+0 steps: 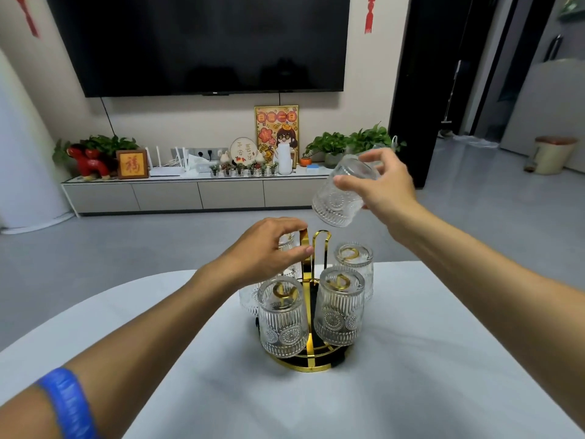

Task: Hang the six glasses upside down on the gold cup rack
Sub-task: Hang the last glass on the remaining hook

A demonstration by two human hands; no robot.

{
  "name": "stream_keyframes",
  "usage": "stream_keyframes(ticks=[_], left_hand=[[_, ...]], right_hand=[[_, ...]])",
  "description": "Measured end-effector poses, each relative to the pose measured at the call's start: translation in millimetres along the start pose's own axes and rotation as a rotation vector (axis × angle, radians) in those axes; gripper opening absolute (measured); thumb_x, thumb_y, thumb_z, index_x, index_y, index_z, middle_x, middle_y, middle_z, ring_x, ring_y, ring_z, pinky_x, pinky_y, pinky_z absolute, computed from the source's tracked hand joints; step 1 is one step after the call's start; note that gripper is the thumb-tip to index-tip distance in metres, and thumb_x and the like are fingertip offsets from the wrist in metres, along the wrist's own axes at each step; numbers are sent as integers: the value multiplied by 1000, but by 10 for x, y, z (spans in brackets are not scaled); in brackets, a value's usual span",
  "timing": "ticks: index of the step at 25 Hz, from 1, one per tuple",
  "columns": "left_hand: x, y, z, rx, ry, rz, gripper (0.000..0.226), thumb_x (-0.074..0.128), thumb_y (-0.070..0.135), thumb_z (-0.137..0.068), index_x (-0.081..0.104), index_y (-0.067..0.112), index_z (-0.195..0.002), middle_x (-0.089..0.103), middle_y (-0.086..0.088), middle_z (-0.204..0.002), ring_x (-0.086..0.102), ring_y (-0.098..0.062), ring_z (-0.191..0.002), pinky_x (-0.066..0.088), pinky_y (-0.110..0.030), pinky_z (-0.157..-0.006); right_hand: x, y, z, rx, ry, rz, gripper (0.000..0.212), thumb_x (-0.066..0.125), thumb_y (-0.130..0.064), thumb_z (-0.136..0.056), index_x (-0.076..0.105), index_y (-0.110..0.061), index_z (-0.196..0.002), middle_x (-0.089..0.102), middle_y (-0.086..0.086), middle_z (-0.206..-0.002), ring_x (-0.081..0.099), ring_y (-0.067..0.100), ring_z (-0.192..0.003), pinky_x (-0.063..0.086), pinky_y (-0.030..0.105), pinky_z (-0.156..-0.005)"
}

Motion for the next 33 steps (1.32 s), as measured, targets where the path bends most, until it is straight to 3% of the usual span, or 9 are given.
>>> stream_keyframes(ticks=[3,9,21,27,30,33], left_hand=[[28,-55,35,9,12,76,73,57,68,-74,54,29,-135,52,8,-144,44,-3,-124,35,-26,-96],[17,-113,11,19,24,137,78,58,75,-66,58,32,-131,55,9,-142,48,-9,-128,38,-33,-103],[36,-119,19,36,44,151,74,59,72,-69,59,31,-131,57,10,-139,49,-7,-127,40,-36,-106],[46,-155,7,24,51,159,74,59,73,-67,59,33,-130,58,11,-138,49,-6,-125,40,-32,-101],[51,-146,-1,10,41,153,76,59,74,-67,59,32,-130,57,9,-140,48,-10,-128,40,-37,-104],[41,-122,7,-12,36,140,81,56,77,-64,58,33,-132,56,8,-142,47,-13,-130,40,-42,-106]], right_hand=[[258,167,-60,-26,-30,188,53,86,-37,-66,58,-23,-108,57,-2,-115,53,20,-108,44,35,-82],[570,258,-190,-25,-94,285,48,87,-36,-66,59,-22,-101,55,-2,-108,54,22,-103,48,37,-82],[759,679,-125,60,-246,492,47,89,-20,-64,58,-17,-98,54,2,-98,53,22,-86,35,25,-52],[858,833,-127,95,-294,608,40,87,-26,-65,53,-22,-87,61,3,-94,56,23,-83,42,32,-59],[794,823,-94,78,-335,708,50,85,-39,-66,52,-22,-99,61,2,-98,56,24,-89,48,37,-69],[668,818,20,78,-402,762,75,85,-48,-61,48,-21,-120,52,-1,-105,55,25,-98,48,39,-75]])
Point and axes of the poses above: each hand's wrist, its own z-axis away from the middle knuckle, its own x-axis out of the palm, y = z × x, the point moved 6 cm from there along -z, towards the middle knuckle
